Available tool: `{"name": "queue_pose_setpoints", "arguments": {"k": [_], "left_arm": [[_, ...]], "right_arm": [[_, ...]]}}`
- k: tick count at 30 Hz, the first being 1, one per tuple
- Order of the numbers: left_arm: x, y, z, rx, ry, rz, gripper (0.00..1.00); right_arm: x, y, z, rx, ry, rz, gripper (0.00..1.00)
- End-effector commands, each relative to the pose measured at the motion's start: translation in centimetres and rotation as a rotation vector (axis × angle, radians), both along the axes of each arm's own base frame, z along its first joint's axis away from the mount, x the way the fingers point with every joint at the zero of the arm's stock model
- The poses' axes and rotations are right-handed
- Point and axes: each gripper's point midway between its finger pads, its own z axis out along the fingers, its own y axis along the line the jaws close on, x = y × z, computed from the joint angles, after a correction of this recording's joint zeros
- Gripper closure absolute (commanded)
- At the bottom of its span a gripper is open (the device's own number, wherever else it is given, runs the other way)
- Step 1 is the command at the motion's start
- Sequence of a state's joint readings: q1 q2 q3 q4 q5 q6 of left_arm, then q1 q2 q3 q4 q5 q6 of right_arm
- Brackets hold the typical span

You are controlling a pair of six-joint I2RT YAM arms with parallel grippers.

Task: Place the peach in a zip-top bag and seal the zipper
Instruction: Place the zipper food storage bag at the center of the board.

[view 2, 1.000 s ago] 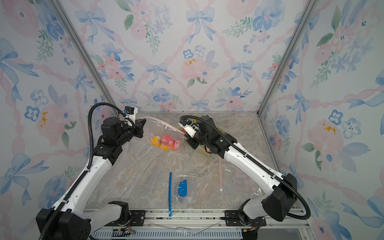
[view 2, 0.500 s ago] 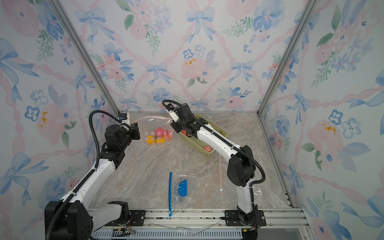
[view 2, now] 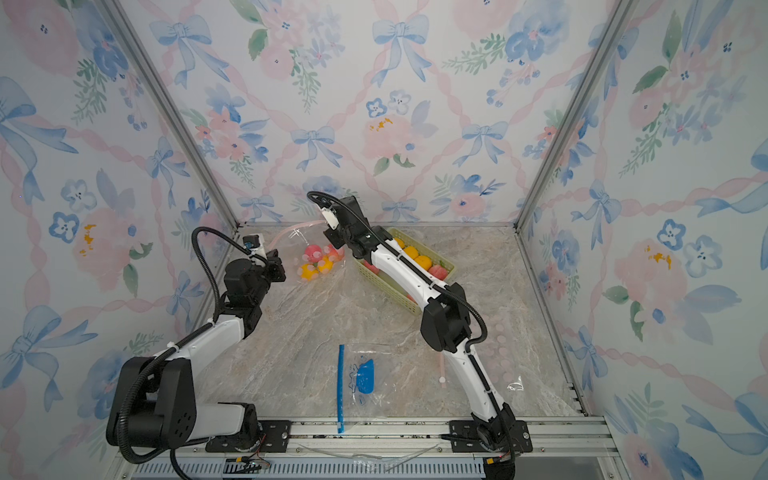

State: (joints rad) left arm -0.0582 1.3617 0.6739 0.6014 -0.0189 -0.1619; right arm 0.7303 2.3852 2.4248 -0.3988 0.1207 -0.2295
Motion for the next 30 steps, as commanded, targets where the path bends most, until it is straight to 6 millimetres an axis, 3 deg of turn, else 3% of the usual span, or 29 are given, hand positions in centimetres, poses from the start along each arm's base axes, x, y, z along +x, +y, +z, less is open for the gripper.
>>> {"name": "queue_pose_setpoints", "arguments": {"k": [1,9,13,18,23,28,30], "left_arm": [[0.6,0.3,0.2,-0.005,-0.045,0.015,1.00],[0.4,0.0,-4.6,-0.031,0.057,0.000,1.00],[0.0,0.0,-5.7,-0.046,0.083,0.004,1.00],[-0.6,-0.5,-5.5,-0.049,0.078,-0.030,1.00],[-1.4,-1.3,-5.6,-0.063,0.080,-0.072,1.00],[-2.3,-1.0,-5.9,-0.079,0.085,-0.057,0.99],[-2.4,-1.1,-5.8,-0.091,0.086,-0.058,0.91]], "right_arm": [[-0.2,0.4,-2.0,-0.053,0.035,0.005,0.91],[-1.7,-0.5,-7.3,-0.086,0.136,0.016,0.82],[-2.7,-1.0,-8.0,-0.078,0.161,0.021,0.66],[-3.8,-1.4,-5.7,-0.052,0.154,0.029,0.45],[-6.4,-1.8,-2.3,-0.060,0.126,0.005,0.30],[-10.2,-4.4,0.1,-0.090,0.152,-0.117,0.20],[-12.4,-6.1,0.4,-0.097,0.185,-0.181,0.18]]}}
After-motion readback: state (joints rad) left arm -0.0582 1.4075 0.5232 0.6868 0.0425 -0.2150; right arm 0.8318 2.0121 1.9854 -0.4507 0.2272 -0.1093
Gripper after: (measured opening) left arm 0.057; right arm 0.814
